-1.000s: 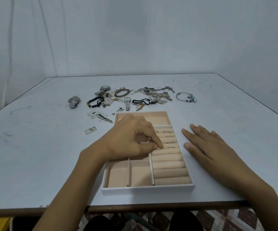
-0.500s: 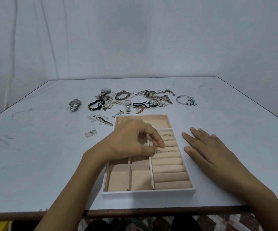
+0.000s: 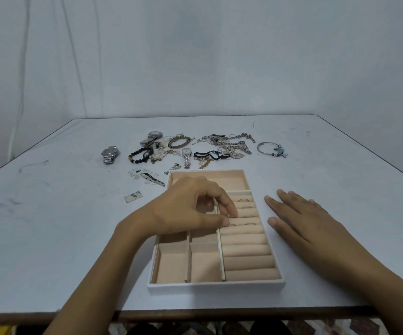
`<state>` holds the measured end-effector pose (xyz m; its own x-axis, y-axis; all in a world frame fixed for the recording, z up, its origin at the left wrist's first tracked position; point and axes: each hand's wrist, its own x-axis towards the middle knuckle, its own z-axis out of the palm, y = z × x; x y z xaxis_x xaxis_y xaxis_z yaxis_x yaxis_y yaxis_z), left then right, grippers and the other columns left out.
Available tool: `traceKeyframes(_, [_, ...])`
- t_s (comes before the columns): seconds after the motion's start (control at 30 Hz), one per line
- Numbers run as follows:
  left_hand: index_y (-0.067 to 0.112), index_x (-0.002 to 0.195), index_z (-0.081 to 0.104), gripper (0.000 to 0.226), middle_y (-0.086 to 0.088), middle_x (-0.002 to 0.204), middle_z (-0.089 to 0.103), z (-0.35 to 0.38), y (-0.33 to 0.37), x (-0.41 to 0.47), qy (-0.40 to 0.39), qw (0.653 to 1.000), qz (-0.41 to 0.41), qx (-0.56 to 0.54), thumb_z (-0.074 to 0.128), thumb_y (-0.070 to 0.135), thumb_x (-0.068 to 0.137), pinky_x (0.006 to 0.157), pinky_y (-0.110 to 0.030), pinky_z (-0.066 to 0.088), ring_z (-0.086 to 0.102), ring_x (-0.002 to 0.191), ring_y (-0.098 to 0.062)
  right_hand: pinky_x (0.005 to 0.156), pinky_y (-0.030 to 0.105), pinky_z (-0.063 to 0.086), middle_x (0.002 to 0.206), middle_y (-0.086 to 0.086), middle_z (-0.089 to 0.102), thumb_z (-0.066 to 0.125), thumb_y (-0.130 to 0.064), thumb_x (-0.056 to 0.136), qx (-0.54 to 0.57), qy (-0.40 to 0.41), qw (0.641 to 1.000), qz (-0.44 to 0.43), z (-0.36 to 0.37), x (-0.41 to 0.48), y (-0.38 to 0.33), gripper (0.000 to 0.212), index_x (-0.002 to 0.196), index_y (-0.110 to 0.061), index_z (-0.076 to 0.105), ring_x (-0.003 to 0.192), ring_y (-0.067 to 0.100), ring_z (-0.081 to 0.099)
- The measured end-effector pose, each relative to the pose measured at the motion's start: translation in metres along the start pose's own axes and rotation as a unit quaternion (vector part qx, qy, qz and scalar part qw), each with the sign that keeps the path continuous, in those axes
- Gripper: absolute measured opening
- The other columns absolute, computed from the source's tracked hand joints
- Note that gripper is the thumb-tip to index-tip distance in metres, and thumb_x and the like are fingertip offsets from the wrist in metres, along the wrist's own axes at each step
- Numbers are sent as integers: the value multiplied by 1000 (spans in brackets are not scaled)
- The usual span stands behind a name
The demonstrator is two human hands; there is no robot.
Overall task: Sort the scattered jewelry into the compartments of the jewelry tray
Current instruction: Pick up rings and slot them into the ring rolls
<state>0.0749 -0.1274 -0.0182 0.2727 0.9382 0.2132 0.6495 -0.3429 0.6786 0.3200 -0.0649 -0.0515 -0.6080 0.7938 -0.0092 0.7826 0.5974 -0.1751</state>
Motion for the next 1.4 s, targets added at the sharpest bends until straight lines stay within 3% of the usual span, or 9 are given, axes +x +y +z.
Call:
traceKeyframes(0.1, [22, 89, 77, 11, 4, 79, 68, -3, -2, 1, 2, 999, -10, -33, 77, 18, 79, 68, -25, 44, 54, 76, -23, 115, 21, 4, 160, -15, 2, -11, -69, 75, -37, -9, 999, -7, -10, 0, -4, 81, 150, -43, 5, 147, 4, 1])
traceKeyframes(0.2, [23, 89, 76, 9, 3, 85, 70, -7, -6, 5, 16, 999, -15, -24, 73, 18, 82, 73, -22, 48, 58, 80, -18, 109, 23, 22, 155, -15, 18, 18, -60, 97, -68, -27, 997, -25, -26, 4, -3, 54, 147, -42, 17, 142, 5, 17])
traceKeyframes(0.33, [29, 87, 75, 13, 17, 85, 70, -17, -12, 22, 55, 998, -18, 39, 66, 25, 79, 78, -30, 49, 57, 81, -12, 92, 29, 43, 118, -20, 49, 42, -57, 91, -35, -49, 997, -44, -52, 30, 7, 35, 124, -47, 50, 110, 1, 47])
traceKeyframes(0.5, [26, 86, 74, 12, 9, 78, 71, -37, -30, 69, 122, 988, -65, 65, 66, 20, 82, 76, -27, 48, 62, 75, -13, 74, 29, 46, 80, -20, 61, 61, -46, 86, 29, 16, 999, -30, -69, 106, 23, 9, 91, -40, 66, 82, 5, 59])
traceKeyframes(0.63, [32, 85, 70, 17, 6, 88, 69, -47, -59, 114, 157, 971, -135, 121, 62, 18, 83, 84, -36, 53, 63, 81, -18, 73, 30, 45, 87, -6, 68, 68, -29, 82, 94, 111, 989, 11, -69, 173, 28, 2, 82, -30, 70, 86, 18, 62])
traceKeyframes(0.87, [18, 131, 53, 40, -3, 140, 47, -42, -88, 164, 64, 931, -186, 307, 43, 8, 93, 100, -41, 41, 46, 126, -26, 75, 29, 40, 112, 3, 67, 54, -11, 87, 80, 175, 979, 67, -46, 259, 25, 24, 101, -20, 70, 105, 26, 60])
traceKeyframes(1.0, [19, 127, 53, 35, -3, 131, 56, -41, -108, 174, 22, 915, -194, 354, 40, 16, 96, 92, -42, 44, 52, 120, -29, 88, 35, 41, 128, 3, 60, 43, -2, 93, 44, 147, 988, 17, -35, 280, 19, 39, 122, -21, 62, 120, 23, 51])
traceKeyframes(1.1, [22, 127, 55, 34, -4, 128, 60, -47, -117, 175, 40, 907, -212, 361, 40, 23, 96, 92, -37, 41, 53, 117, -28, 86, 35, 44, 130, 3, 59, 43, -2, 94, 13, 144, 989, -11, -32, 290, 16, 43, 126, -25, 60, 119, 24, 53])
traceKeyframes(1.4, [18, 131, 51, 67, -6, 137, 51, -55, -120, 179, 13, 895, -257, 364, 27, 40, 72, 100, -45, 30, 42, 125, -28, 78, 32, 50, 103, 9, 72, 60, -4, 87, 86, 151, 985, -10, -30, 310, 27, 20, 96, -12, 76, 96, 26, 64])
